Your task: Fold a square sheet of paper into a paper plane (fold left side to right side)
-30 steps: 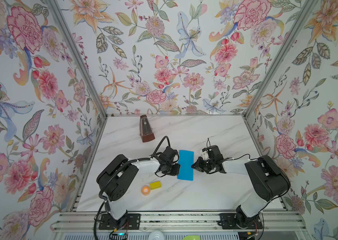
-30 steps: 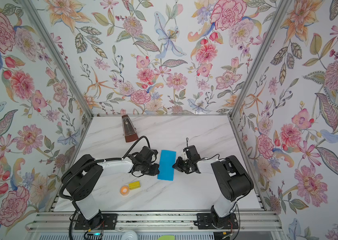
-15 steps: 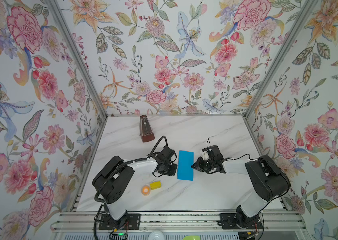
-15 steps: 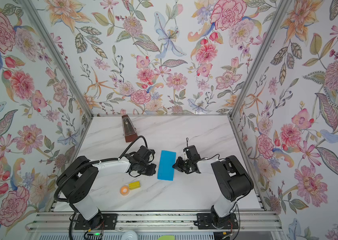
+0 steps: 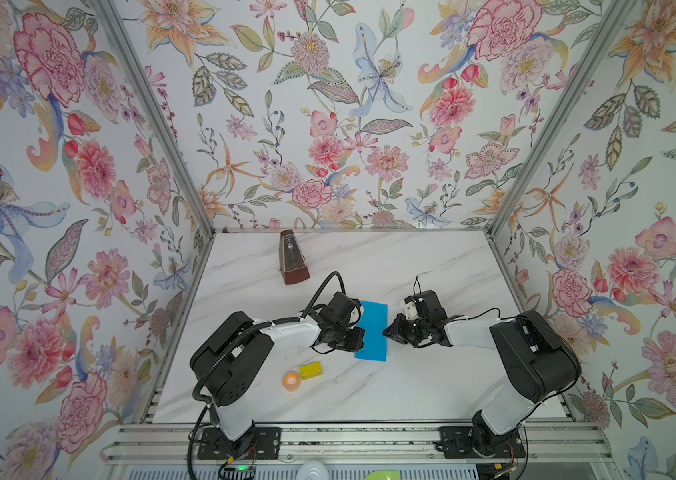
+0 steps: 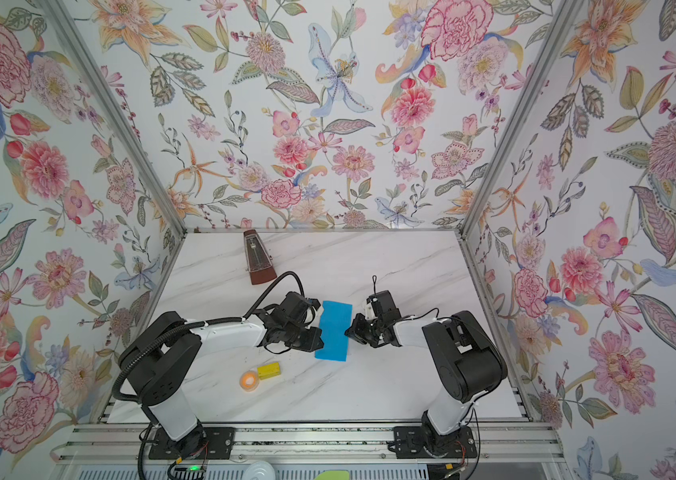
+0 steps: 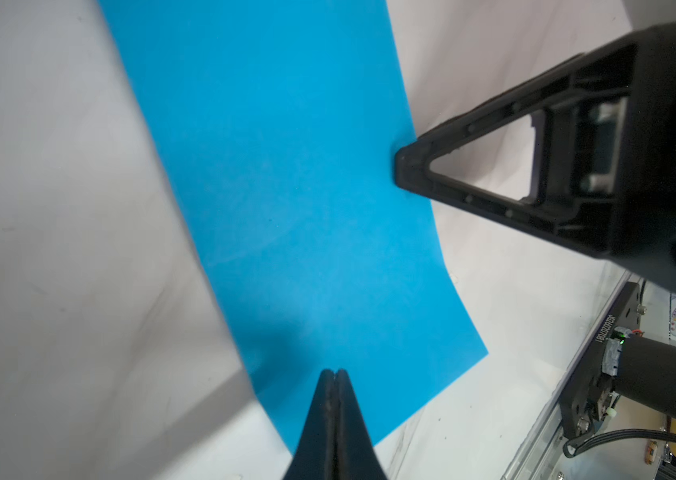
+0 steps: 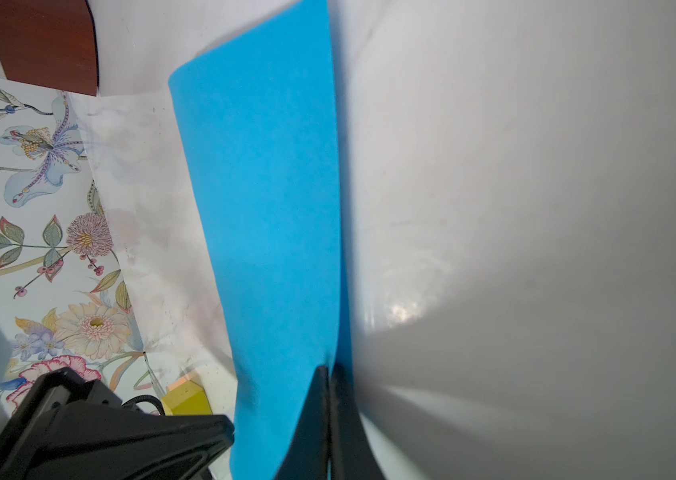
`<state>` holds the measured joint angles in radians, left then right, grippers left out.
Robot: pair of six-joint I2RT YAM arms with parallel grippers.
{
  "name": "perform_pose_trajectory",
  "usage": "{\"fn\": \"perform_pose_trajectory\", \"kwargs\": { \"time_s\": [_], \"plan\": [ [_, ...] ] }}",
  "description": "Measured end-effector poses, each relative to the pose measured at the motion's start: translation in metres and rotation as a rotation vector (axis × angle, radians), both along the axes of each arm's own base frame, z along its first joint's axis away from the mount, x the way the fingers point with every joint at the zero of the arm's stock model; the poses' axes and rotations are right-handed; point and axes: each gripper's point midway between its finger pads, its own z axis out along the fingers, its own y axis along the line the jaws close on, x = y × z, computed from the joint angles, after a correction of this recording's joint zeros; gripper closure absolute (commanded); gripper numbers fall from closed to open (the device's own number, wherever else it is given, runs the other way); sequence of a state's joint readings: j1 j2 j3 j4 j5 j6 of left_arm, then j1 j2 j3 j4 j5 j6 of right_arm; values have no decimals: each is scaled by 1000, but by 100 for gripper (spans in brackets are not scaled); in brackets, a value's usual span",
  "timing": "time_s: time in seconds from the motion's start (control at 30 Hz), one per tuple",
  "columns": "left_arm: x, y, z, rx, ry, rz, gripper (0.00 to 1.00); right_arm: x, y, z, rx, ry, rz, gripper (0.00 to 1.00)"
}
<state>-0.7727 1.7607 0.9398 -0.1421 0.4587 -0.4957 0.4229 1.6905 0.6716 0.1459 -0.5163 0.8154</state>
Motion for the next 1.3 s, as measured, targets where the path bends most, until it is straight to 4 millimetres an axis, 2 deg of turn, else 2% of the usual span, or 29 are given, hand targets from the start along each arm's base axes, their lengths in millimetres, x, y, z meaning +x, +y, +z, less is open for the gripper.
{"fn": "perform_pose_trajectory", "kwargs": {
  "time_s": [0.13,0.47,0.63,0.77,1.0,1.3],
  "plan": [
    [-7,14,-14,53,21,11,96,0,0,0,1,0,-1,94],
    [-8,37,-14,100,-4,20,96,-2,-6,0,-3,9,-6,94],
    [-9,41,-13,114,-1,22,96,-2,-7,0,-3,10,-9,94],
    [-11,31,-4,76,1,0,95,-3,-7,0,-3,11,-9,94],
    [-9,-2,18,-21,-34,-58,95,-4,-7,0,-2,12,-2,94],
    [-15,-2,-2,-1,10,-78,100,-5,-7,0,-8,17,9,94]
  ]
}}
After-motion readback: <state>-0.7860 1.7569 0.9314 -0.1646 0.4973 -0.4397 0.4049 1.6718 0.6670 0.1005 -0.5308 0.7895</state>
